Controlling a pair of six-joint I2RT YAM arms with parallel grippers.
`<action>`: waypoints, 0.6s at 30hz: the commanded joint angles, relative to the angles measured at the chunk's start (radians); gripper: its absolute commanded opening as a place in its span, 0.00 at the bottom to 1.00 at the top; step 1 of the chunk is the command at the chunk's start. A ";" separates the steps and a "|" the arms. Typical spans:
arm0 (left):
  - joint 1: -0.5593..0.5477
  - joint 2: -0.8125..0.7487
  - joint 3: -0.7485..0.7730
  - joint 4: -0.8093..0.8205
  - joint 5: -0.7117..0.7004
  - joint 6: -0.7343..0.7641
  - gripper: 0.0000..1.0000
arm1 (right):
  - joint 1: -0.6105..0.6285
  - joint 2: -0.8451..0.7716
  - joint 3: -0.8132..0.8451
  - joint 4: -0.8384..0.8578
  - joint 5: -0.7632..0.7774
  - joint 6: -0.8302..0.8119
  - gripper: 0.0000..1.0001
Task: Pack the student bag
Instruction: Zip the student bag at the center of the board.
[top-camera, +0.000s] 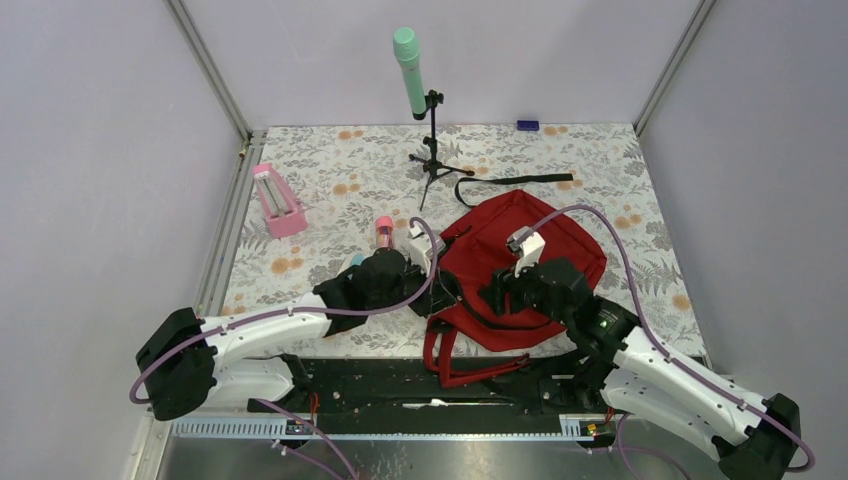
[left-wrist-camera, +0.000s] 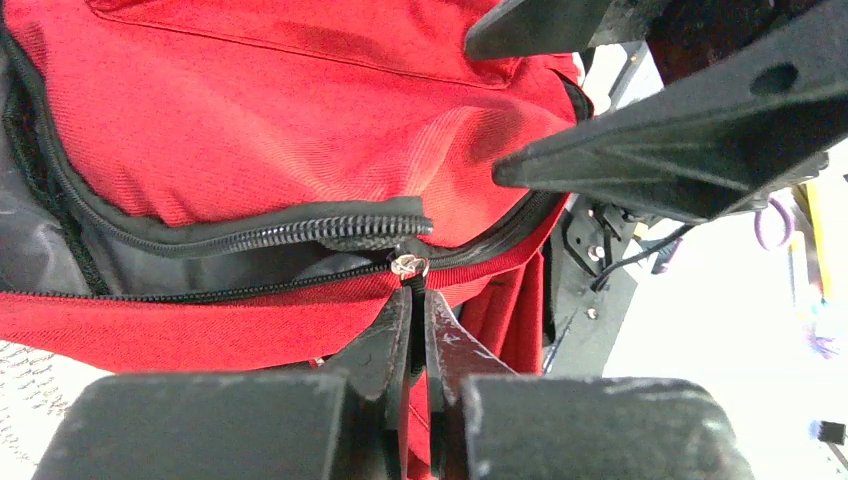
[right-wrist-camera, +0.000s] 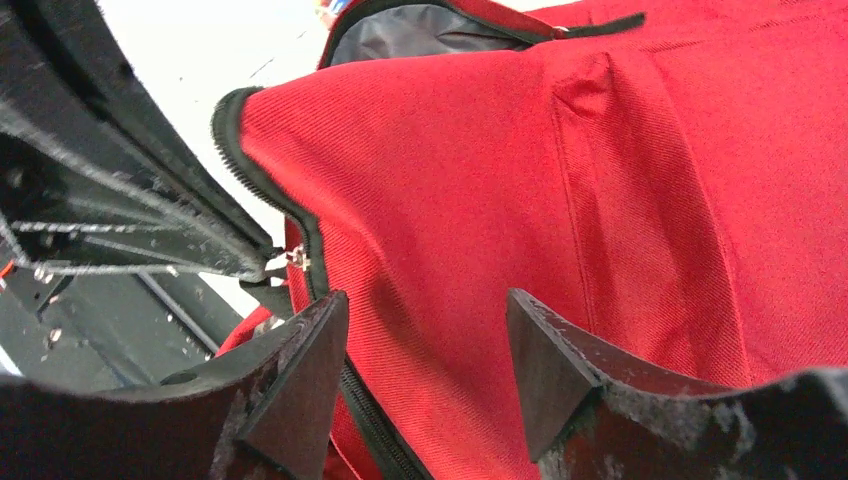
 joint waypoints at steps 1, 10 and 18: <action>0.027 -0.002 0.098 -0.075 0.147 -0.018 0.00 | 0.047 -0.039 0.076 -0.040 -0.061 -0.113 0.67; 0.047 -0.035 0.121 -0.115 0.183 -0.070 0.00 | 0.258 0.018 0.142 -0.055 0.085 -0.169 0.68; 0.052 -0.074 0.121 -0.111 0.163 -0.091 0.00 | 0.382 0.152 0.141 -0.039 0.225 -0.219 0.67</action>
